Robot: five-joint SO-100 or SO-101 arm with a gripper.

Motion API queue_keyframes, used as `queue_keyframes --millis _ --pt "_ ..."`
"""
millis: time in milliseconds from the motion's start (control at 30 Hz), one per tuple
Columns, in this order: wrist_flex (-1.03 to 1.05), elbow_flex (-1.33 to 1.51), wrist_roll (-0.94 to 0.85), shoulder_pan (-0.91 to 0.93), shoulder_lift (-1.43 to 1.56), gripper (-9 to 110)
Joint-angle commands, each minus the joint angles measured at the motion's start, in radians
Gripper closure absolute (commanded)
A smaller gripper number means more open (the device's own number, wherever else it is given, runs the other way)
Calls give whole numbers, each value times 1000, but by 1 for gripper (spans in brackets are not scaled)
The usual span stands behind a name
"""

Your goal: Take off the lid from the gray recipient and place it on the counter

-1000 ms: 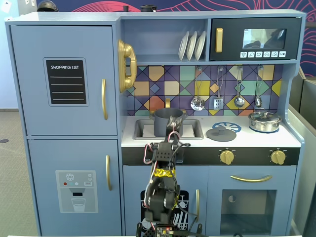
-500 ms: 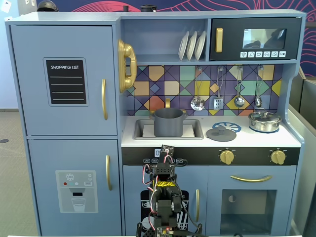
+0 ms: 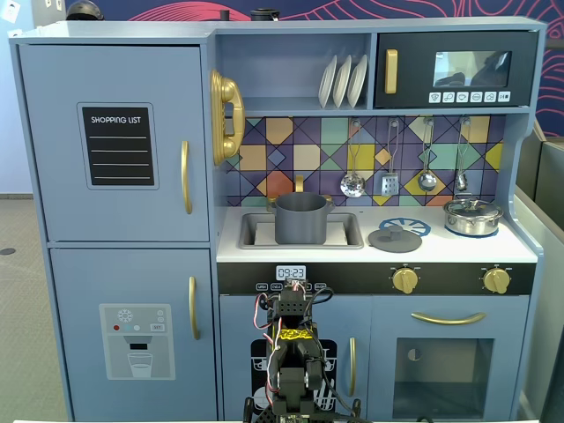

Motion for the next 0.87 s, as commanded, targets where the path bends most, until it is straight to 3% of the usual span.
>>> queue_keyframes --millis 0,133,833 --pt "166 0 -26 21 -3 101" --pt "176 0 60 35 -3 99" --pt "175 0 58 37 -3 98"
